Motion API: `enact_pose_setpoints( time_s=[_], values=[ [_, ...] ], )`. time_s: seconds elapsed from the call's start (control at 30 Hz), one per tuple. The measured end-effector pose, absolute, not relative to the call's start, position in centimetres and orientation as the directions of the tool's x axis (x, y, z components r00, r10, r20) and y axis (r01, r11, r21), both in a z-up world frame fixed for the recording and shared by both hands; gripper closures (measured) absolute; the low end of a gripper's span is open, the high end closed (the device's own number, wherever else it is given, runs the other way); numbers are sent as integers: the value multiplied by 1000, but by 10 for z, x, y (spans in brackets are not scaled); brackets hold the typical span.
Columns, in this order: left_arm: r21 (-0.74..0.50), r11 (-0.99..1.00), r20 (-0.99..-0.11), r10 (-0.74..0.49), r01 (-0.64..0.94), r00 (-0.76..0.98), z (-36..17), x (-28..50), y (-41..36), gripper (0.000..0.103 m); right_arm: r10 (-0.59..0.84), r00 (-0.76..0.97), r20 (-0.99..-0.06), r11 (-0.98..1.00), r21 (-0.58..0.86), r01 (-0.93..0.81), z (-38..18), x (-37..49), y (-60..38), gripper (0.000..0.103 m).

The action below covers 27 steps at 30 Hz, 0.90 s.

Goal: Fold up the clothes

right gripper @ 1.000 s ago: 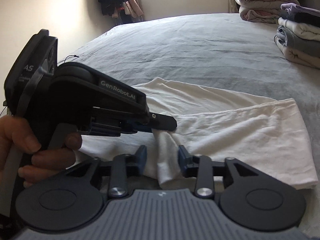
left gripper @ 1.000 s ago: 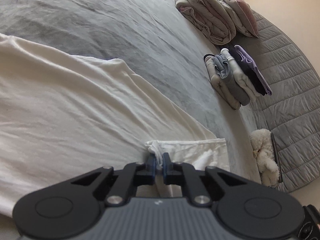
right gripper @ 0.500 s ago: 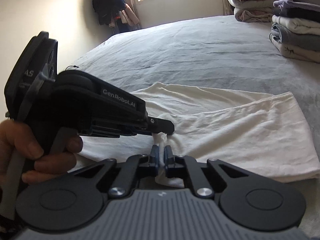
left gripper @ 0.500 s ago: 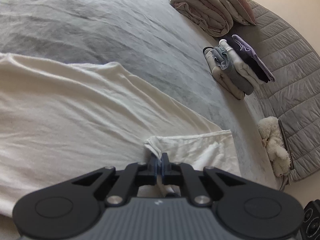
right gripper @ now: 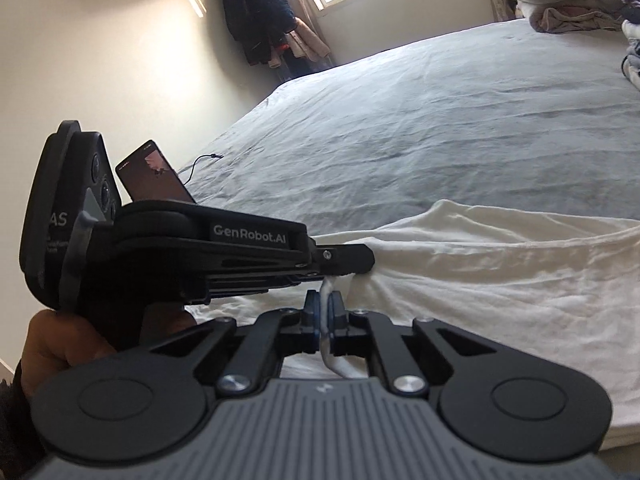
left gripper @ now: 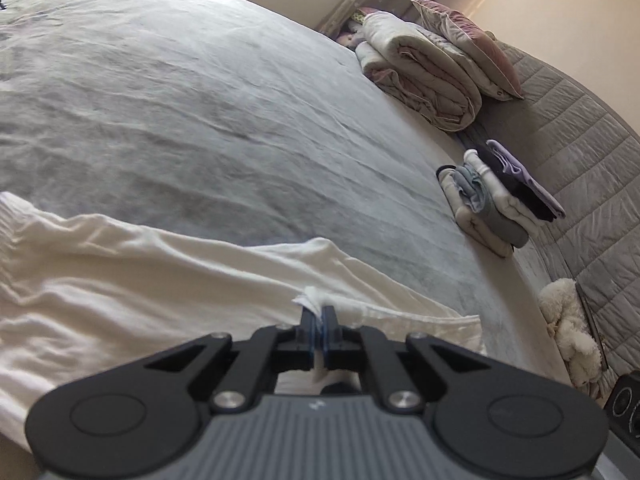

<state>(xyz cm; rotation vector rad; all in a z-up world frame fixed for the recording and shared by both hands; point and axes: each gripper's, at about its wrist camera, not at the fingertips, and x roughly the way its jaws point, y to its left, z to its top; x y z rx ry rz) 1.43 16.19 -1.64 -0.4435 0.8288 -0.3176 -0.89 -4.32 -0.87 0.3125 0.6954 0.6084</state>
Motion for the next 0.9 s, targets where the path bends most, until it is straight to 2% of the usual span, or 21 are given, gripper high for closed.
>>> enact_pose_setpoints(
  time_s=[0.23,0.9],
  values=[
    [-431,899,-633,-367,83,681,-17,8,202,100,672,543,-504,741,477,-473,-14,4,3,97],
    [-357,928,-674,-172,-112,719,-19,3,286,100,755,458,-469,655,563,-504,-29,20,92,97]
  ],
)
